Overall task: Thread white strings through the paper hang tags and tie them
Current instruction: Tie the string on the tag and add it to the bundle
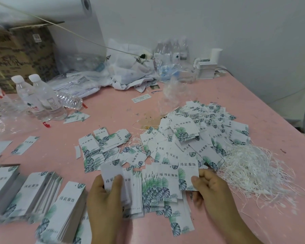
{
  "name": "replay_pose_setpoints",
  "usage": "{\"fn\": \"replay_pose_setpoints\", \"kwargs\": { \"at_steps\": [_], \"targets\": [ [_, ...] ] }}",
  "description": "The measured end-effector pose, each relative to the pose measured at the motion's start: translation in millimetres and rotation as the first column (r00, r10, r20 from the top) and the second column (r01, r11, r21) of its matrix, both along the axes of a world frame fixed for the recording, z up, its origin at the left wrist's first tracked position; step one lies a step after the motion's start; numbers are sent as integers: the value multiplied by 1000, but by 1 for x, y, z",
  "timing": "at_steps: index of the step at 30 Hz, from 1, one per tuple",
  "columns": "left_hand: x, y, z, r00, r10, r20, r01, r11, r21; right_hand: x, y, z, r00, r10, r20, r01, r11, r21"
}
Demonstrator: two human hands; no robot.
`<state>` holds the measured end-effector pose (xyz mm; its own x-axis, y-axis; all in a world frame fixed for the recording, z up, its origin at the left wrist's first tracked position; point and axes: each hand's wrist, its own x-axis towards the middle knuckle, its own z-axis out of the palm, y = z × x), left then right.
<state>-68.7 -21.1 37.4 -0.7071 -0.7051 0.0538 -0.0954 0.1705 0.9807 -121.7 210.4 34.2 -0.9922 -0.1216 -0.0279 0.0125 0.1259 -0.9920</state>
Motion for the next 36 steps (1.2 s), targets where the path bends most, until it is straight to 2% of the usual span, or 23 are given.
{"fn": "replay_pose_setpoints", "kwargs": {
  "at_steps": [2, 4, 6, 10, 14, 18, 21, 24, 28, 30, 33, 35, 36],
  "targets": [
    [2, 10, 9, 985, -85, -148, 123, 955, 270, 0, 2, 3, 1000, 17, -5, -18, 997, -74],
    [3, 20, 11, 949, -192, -251, 290, 845, 450, 2, 2, 7, 998, 58, 13, -55, 983, -177],
    [3, 31, 10, 919, -268, -290, 387, 760, 522, 6, 1, 7, 991, 130, 28, -120, 965, -232],
    [6, 53, 4, 895, -327, -303, 445, 649, 617, 18, -11, 8, 963, 264, 50, -239, 928, -287],
    [6, 62, 10, 884, -274, -380, 467, 453, 760, 22, -17, 13, 989, 144, -7, -144, 981, -133],
    [3, 65, 12, 877, -207, -433, 480, 349, 805, 25, -16, 14, 995, 88, -44, -91, 994, -62],
    [4, 65, 8, 871, -263, -414, 487, 355, 798, 28, -18, 14, 995, 86, -59, -88, 995, -38],
    [4, 67, 4, 832, -339, -440, 549, 379, 745, 30, -19, 15, 984, 171, -52, -173, 985, -25],
    [5, 71, -3, 832, -401, -384, 549, 485, 681, 29, -19, 13, 941, 338, -4, -336, 937, -97],
    [7, 72, -3, 822, -420, -385, 558, 457, 692, 26, -16, 10, 937, 349, 3, -349, 936, -39],
    [6, 72, -6, 832, -382, -402, 540, 393, 744, 17, -6, 9, 976, 216, 20, -217, 975, 55],
    [4, 72, -8, 847, -342, -407, 519, 370, 770, 4, 12, 9, 999, 11, -47, -2, 986, 169],
    [3, 71, -7, 851, -335, -404, 513, 366, 776, -4, 23, 10, 990, -93, -105, 117, 962, 247]
  ]
}}
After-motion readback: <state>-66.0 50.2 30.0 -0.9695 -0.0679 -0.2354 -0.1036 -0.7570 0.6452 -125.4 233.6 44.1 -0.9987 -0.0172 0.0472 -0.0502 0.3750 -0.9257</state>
